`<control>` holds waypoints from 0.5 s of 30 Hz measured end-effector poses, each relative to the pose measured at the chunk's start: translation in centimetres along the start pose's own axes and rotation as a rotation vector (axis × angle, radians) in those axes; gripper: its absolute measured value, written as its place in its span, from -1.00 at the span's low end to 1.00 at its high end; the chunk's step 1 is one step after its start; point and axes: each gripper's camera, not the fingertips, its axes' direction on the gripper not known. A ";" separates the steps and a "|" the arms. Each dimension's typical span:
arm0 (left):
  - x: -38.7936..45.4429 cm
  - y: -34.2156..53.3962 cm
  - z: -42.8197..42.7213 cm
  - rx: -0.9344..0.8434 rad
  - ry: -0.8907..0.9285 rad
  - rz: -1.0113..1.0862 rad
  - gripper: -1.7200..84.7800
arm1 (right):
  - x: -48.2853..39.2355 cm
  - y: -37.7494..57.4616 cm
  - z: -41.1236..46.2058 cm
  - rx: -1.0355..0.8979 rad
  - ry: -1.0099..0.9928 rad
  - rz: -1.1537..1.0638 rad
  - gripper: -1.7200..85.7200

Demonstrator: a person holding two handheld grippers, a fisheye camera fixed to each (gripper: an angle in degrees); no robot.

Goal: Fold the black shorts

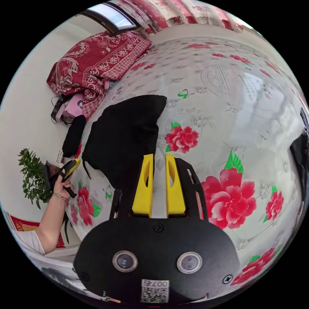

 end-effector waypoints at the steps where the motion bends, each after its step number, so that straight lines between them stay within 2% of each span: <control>1: -0.1 1.2 -0.2 0.006 -0.011 0.014 -0.82 | 0.0 1.2 0.0 -0.008 0.010 -0.015 -0.87; 4: 0.2 8.5 -0.8 -0.042 -0.055 0.114 -0.81 | 0.4 9.4 -0.6 -0.053 0.102 -0.064 -0.87; 9: 3.9 22.6 -1.1 -0.263 -0.197 0.398 -0.83 | 0.5 24.4 -5.2 -0.190 0.334 -0.099 -0.87; 14: 8.6 32.4 0.3 -0.438 -0.175 0.673 -0.84 | -0.6 32.9 -5.9 -0.360 0.448 -0.201 -0.86; 15: 10.0 34.6 0.6 -0.464 -0.156 0.742 -0.84 | -1.2 34.3 -6.3 -0.267 0.457 -0.214 -0.87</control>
